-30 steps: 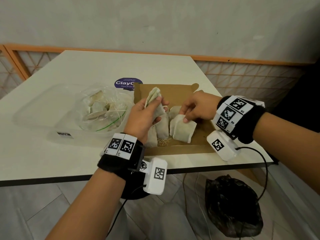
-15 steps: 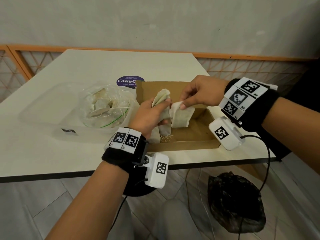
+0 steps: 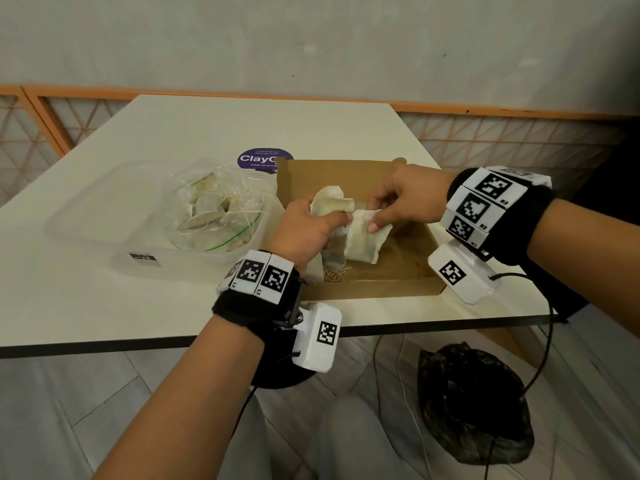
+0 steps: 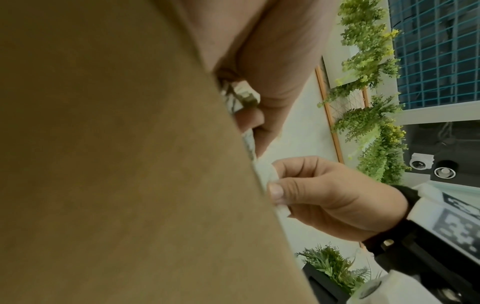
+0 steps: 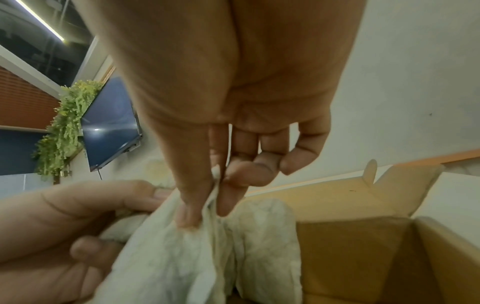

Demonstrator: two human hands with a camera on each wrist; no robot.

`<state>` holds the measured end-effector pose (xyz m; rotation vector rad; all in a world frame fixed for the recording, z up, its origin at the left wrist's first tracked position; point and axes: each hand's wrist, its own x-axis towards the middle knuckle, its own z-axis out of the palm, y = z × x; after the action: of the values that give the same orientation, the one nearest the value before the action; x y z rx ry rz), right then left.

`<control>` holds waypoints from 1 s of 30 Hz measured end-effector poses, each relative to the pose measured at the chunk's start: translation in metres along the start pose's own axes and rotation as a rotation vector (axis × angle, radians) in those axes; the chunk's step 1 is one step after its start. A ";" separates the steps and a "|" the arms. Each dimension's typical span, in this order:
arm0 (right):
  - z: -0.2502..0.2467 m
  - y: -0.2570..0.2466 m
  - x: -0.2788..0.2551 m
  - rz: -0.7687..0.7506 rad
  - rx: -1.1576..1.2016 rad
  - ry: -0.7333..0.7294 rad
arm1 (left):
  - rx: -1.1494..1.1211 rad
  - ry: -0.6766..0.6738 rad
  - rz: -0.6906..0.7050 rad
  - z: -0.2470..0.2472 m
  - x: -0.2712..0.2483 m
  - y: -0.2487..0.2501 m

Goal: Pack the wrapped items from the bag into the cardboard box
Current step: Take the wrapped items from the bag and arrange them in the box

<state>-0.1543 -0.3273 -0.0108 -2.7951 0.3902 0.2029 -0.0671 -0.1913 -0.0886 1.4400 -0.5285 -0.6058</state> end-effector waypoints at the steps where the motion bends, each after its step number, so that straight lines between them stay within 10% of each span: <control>1: -0.001 0.002 0.001 0.009 -0.009 0.003 | -0.004 0.011 0.001 0.000 0.001 -0.001; 12: -0.004 0.005 0.018 0.026 -0.130 -0.219 | -0.110 0.048 0.080 -0.004 0.002 -0.001; 26: -0.003 0.009 0.038 0.147 -0.230 -0.014 | -0.166 0.022 0.033 -0.005 0.002 -0.002; 30: -0.008 0.008 0.016 0.171 0.006 0.275 | -0.321 -0.031 -0.083 -0.005 0.002 0.005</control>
<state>-0.1402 -0.3408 -0.0088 -2.7892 0.6943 -0.1468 -0.0620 -0.1882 -0.0840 1.1536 -0.3765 -0.7440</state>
